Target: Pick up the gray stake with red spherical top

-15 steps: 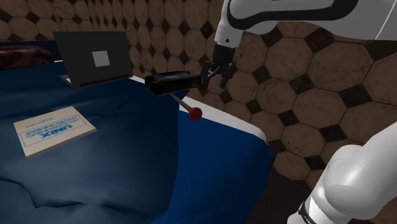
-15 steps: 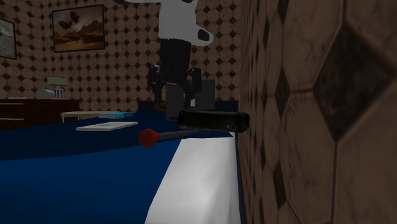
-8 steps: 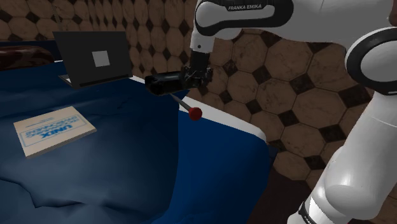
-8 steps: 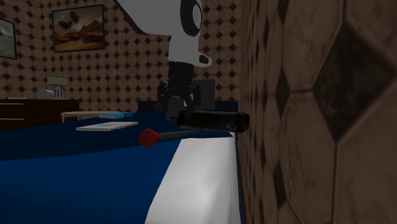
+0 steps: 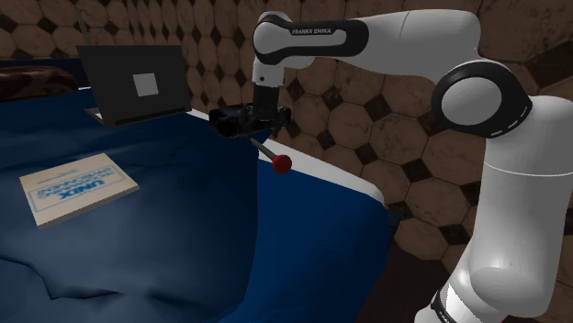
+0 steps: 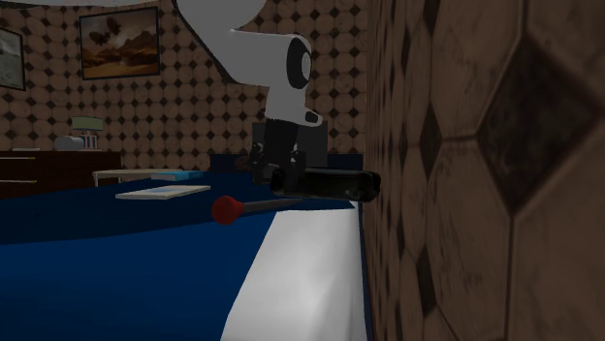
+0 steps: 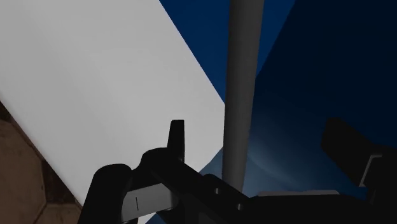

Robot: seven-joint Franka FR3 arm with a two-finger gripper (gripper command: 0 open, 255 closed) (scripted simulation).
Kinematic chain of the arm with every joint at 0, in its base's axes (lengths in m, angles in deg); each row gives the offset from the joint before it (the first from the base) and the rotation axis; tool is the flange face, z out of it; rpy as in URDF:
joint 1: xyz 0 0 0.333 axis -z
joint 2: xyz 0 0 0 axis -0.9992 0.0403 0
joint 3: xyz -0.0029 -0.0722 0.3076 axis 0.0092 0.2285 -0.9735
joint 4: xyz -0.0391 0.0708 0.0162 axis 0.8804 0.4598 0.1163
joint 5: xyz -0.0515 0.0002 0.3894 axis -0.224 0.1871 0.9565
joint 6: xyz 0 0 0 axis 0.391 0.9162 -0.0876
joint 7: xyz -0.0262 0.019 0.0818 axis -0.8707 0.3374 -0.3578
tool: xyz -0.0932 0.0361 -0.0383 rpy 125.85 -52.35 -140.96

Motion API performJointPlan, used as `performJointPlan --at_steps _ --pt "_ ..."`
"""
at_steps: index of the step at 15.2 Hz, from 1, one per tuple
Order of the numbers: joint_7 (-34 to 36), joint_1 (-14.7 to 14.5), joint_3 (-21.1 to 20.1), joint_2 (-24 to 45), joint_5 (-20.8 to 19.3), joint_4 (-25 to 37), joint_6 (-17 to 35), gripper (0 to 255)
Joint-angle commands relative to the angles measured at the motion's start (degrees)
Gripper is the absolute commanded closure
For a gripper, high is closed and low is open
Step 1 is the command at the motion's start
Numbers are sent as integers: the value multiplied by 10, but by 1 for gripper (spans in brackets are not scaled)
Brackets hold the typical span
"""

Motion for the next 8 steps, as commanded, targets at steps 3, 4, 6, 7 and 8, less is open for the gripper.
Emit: performJointPlan --at_steps 3,4,6,7,8 --pt "-4 0 0 0 1 -30 29 0" --pt "-5 0 0 -1 1 -38 37 0" --pt "-6 0 0 -1 1 -43 42 0" --pt "-5 0 0 -1 1 -43 42 255" --pt "-5 0 0 -1 1 -44 42 255"
